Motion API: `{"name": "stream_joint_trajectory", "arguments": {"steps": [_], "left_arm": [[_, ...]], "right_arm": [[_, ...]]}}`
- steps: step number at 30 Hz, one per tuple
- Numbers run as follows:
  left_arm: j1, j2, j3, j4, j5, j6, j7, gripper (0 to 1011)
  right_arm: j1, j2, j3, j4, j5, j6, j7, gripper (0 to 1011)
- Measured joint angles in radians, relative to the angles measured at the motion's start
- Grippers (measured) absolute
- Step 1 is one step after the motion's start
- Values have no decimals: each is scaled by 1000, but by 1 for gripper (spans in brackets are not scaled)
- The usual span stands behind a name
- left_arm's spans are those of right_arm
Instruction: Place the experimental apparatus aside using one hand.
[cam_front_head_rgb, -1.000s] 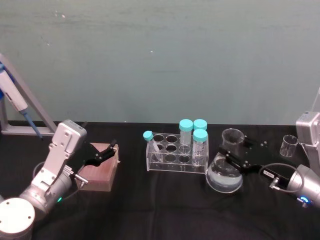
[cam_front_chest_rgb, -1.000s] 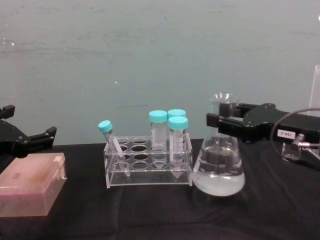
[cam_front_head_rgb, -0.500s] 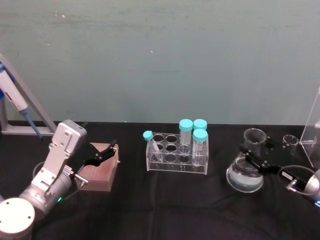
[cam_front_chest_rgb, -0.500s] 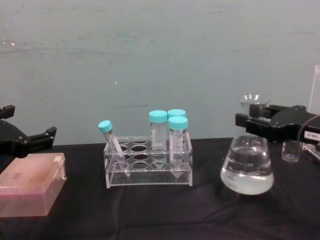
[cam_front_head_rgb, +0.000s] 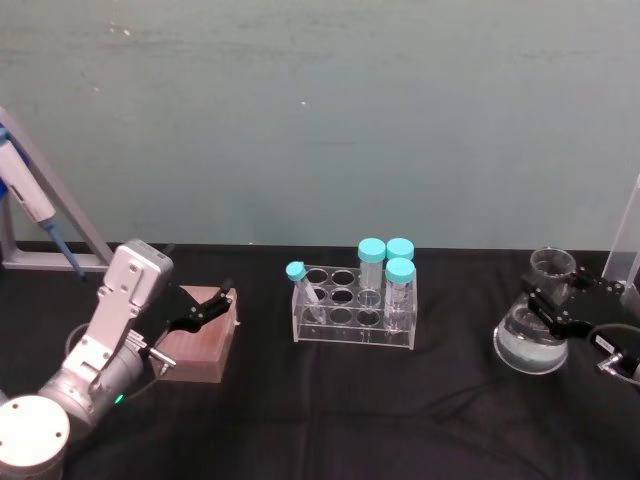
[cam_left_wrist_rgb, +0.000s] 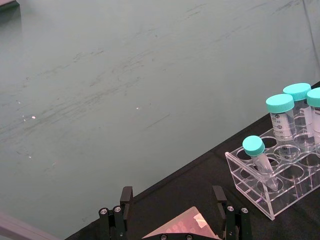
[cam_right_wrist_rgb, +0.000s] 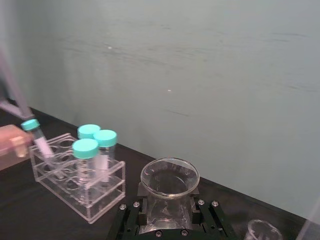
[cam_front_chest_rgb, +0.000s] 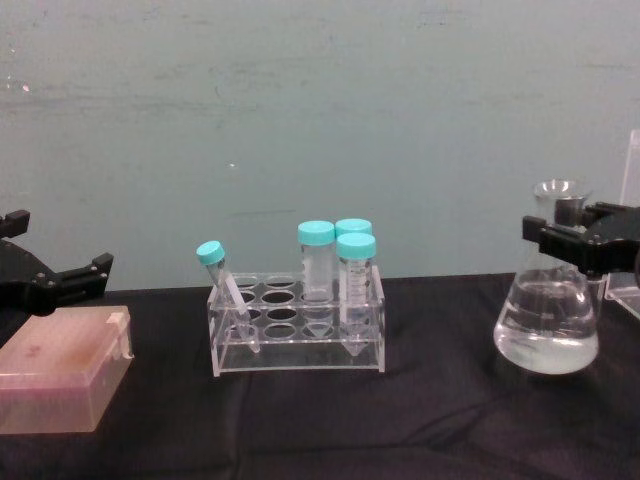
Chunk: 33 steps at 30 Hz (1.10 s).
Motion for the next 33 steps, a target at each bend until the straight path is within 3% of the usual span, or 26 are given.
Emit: {"name": "stream_joint_trajectory", "arguments": {"steps": [24, 33], "left_arm": [[0, 0, 0, 0, 0, 0, 0, 1000], [0, 0, 0, 0, 0, 0, 0, 1000]], "right_arm": [[-62, -66, 90, -48, -110, 50, -201, 456], [-73, -89, 116, -54, -136, 60, -228, 456]]}}
